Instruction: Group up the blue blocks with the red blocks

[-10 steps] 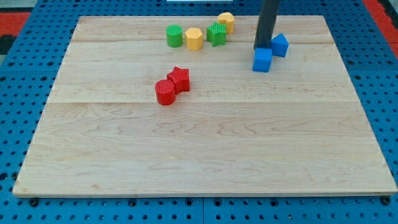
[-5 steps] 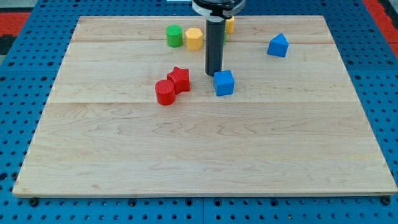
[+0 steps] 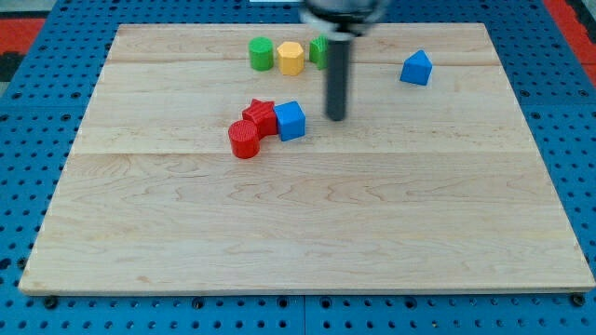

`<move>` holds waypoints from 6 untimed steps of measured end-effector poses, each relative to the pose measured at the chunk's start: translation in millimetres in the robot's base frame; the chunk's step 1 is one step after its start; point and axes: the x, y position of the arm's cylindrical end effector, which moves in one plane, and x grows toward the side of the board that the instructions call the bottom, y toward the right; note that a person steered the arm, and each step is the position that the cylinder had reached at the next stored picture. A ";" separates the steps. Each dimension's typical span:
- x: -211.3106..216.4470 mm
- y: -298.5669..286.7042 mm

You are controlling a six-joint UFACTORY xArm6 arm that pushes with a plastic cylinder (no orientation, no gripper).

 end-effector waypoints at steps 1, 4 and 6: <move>26.5 122.3; -82.3 41.8; -3.9 -25.7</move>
